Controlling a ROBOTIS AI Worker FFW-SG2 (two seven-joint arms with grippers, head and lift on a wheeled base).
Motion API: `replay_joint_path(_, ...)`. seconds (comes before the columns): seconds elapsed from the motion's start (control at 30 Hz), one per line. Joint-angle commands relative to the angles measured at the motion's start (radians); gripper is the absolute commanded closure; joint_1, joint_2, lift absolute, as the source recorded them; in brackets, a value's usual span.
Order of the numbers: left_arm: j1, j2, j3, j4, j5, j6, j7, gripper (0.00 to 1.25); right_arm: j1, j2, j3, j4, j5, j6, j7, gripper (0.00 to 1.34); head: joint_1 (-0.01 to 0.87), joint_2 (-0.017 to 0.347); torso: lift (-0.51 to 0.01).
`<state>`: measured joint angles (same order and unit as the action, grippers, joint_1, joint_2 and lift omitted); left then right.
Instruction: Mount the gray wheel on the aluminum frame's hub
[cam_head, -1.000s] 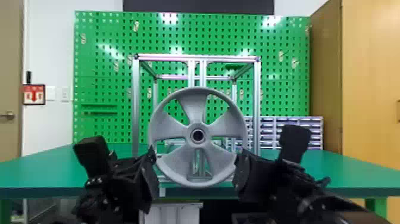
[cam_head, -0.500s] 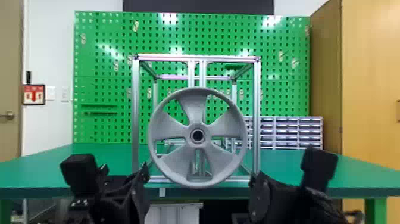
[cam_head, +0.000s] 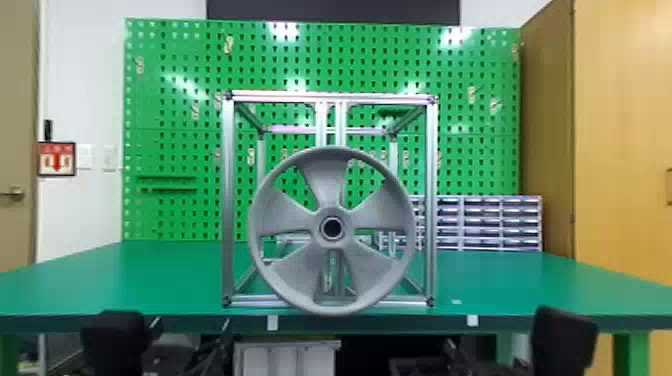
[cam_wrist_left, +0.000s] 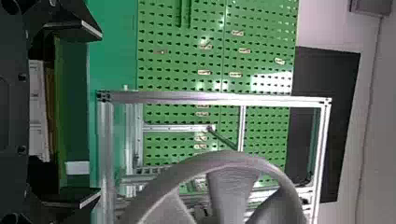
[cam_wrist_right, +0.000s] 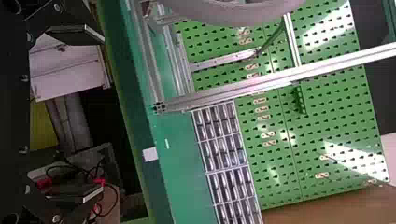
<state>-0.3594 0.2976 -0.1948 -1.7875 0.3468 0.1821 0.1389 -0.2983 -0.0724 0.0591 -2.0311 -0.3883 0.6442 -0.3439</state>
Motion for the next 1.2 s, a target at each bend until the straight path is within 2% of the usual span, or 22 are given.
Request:
replay_joint_path(0.0,0.046,0.001,0.021,-0.004,-0.031,0.000,-0.018,0.12,0.064,-0.009,0.013,0.000,0.074,-0.058,0.019,0.19,-0.005,0.006,-0.499)
replay_joint_path(0.13,0.086,0.001,0.055,-0.004,-0.072,0.000,-0.076,0.12,0.117,-0.012,0.021,0.017,0.120,-0.109,0.042,0.18,-0.005,0.006,-0.499)
replay_joint_path(0.3,0.145,-0.005,0.095,-0.004,-0.092,0.000,-0.090,0.12,0.163,-0.014,0.021,0.051,0.137,-0.172,0.085,0.18,-0.005,0.006,-0.499)
replay_joint_path(0.7,0.257,-0.063,0.198,0.027,-0.157,-0.016,-0.229,0.12,0.280,0.003,0.030,0.129,0.218,-0.314,0.112,0.18,-0.005,0.006,-0.499)
replay_joint_path(0.97,0.306,-0.086,0.229,0.069,-0.201,-0.076,-0.263,0.12,0.329,0.009,0.018,0.209,0.270,-0.439,0.169,0.18,-0.005,0.006,-0.499)
replay_joint_path(1.17,0.327,-0.095,0.252,0.085,-0.264,-0.107,-0.285,0.12,0.349,0.019,-0.005,0.258,0.290,-0.512,0.246,0.18,-0.005,0.006,-0.499)
